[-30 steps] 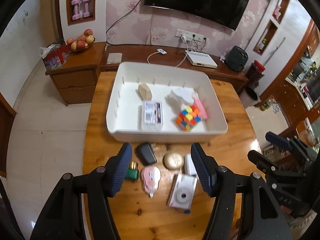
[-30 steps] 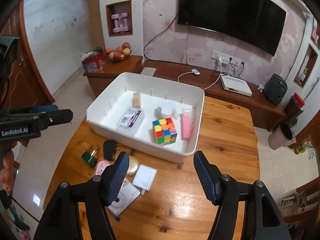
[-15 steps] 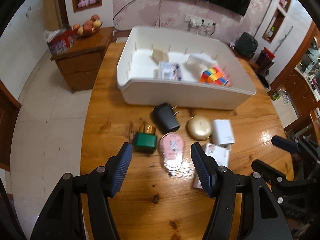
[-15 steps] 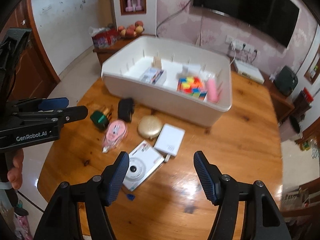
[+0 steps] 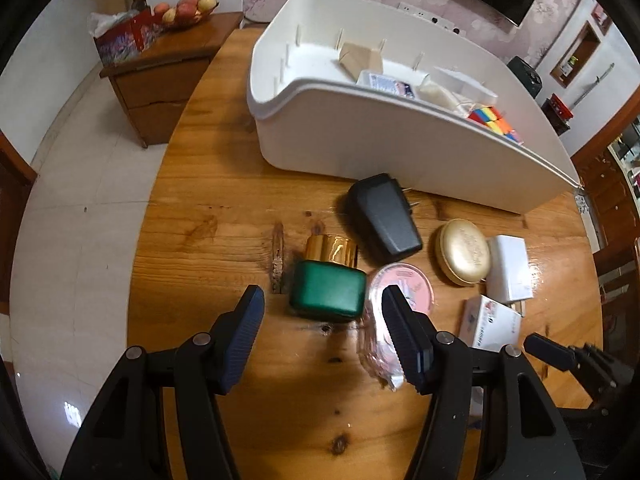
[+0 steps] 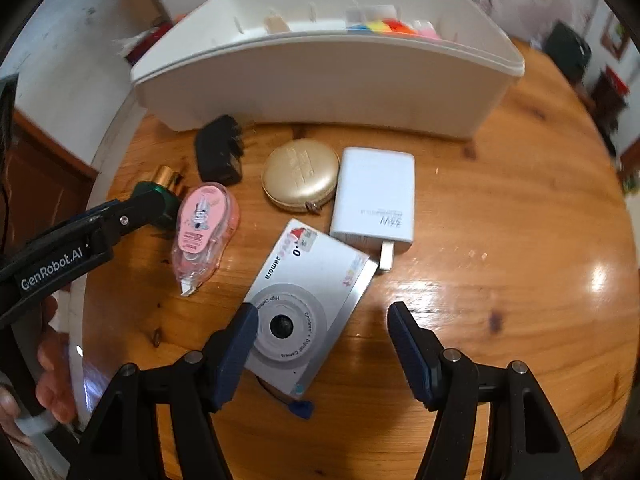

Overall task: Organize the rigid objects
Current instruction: 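Grasp the small white photo device with the right tool while the left tool grasps the green jar, then carry the white photo device and green jar into the white bin and release both, then grasp the white charger with the right tool while the left tool grasps the pink tape dispenser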

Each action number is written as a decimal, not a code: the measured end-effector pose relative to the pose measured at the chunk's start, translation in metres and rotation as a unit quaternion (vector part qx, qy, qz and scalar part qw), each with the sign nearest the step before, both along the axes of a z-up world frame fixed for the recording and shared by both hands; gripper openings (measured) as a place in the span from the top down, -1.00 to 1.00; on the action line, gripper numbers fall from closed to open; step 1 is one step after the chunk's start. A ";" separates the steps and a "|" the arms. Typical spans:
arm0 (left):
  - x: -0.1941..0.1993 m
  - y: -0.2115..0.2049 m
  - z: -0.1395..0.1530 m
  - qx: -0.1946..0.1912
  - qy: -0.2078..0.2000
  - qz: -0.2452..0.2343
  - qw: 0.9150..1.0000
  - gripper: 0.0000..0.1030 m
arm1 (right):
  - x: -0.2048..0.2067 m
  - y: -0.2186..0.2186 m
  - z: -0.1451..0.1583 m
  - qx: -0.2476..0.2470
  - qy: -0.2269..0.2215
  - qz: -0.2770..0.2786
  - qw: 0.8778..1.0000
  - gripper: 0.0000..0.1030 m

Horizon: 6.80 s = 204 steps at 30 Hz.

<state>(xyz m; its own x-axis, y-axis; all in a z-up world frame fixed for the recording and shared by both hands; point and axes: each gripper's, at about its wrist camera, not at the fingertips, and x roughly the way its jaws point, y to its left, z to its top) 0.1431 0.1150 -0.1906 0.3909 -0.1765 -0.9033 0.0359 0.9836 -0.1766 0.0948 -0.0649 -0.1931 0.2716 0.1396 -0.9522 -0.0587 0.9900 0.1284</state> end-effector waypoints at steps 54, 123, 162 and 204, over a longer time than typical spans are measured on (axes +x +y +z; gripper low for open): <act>-0.013 -0.005 0.005 0.006 -0.015 -0.026 1.000 0.12 | -0.018 0.009 -0.022 -0.067 0.008 0.046 0.997 -0.10; 0.173 -0.034 0.040 -0.040 0.022 0.017 0.999 -0.04 | 0.273 0.017 0.064 -0.038 -0.086 0.061 0.994 -0.20; -0.003 -0.055 0.132 -0.061 -0.048 -0.019 0.997 -0.62 | 0.048 -0.054 0.174 -0.022 -0.206 0.095 0.974 -0.20; -0.024 -0.037 -0.019 -0.005 -0.052 0.014 0.999 -0.60 | 0.042 -0.022 0.000 -0.072 -0.117 0.102 0.985 -0.31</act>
